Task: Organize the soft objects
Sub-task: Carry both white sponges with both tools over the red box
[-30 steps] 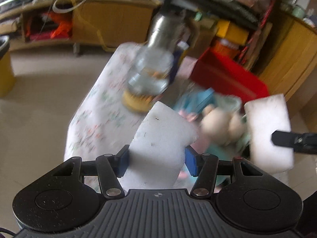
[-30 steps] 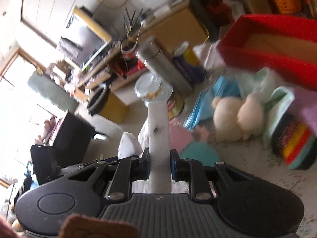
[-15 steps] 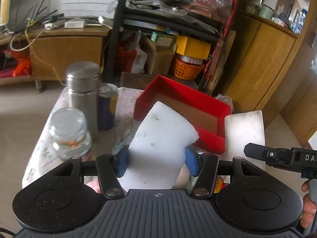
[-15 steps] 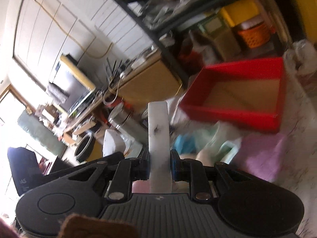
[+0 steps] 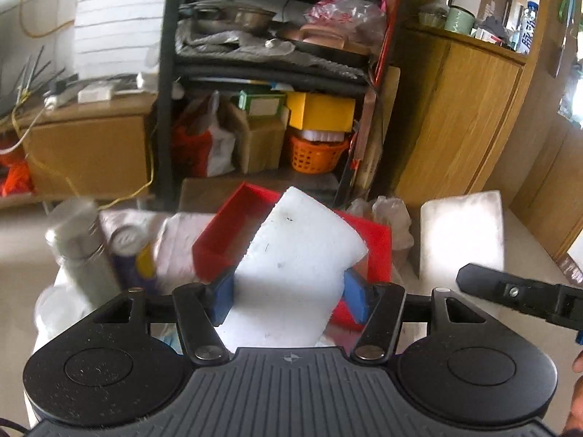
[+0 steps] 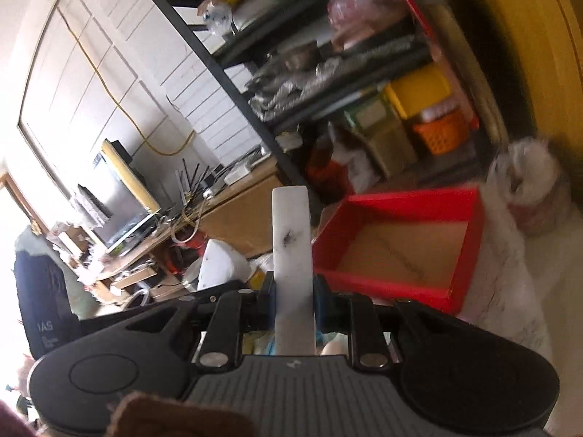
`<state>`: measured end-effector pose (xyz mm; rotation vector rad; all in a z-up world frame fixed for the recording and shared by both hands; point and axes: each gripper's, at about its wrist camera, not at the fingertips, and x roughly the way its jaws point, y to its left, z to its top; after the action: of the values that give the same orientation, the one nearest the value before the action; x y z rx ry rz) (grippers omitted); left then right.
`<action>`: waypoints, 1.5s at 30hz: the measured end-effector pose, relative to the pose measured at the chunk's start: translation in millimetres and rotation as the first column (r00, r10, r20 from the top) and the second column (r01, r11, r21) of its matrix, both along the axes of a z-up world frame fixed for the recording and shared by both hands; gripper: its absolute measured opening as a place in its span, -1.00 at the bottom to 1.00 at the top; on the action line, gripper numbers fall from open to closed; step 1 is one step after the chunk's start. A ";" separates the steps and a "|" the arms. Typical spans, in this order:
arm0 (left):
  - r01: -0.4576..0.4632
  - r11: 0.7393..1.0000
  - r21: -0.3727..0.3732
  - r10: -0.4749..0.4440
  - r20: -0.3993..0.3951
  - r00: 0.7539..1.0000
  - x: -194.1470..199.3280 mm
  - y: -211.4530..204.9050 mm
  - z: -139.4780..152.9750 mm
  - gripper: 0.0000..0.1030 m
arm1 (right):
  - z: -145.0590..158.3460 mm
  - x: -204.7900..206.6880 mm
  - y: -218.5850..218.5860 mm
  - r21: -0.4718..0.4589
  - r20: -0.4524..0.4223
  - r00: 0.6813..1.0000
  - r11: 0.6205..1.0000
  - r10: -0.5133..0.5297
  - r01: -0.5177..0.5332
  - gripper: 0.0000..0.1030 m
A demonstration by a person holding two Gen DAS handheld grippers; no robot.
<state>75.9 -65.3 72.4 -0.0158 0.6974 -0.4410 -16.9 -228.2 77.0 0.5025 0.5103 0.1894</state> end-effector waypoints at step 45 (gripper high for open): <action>-0.018 0.988 0.151 0.027 -0.064 0.998 157.5 -104.7 -68.6 0.29 | -82.4 171.0 -72.5 -0.183 -0.206 0.958 0.970 -0.200 0.163 -1.00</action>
<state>233.4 -170.0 3.8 0.1043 0.7929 -0.3665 154.2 -300.7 -5.4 0.4078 0.6892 -0.0871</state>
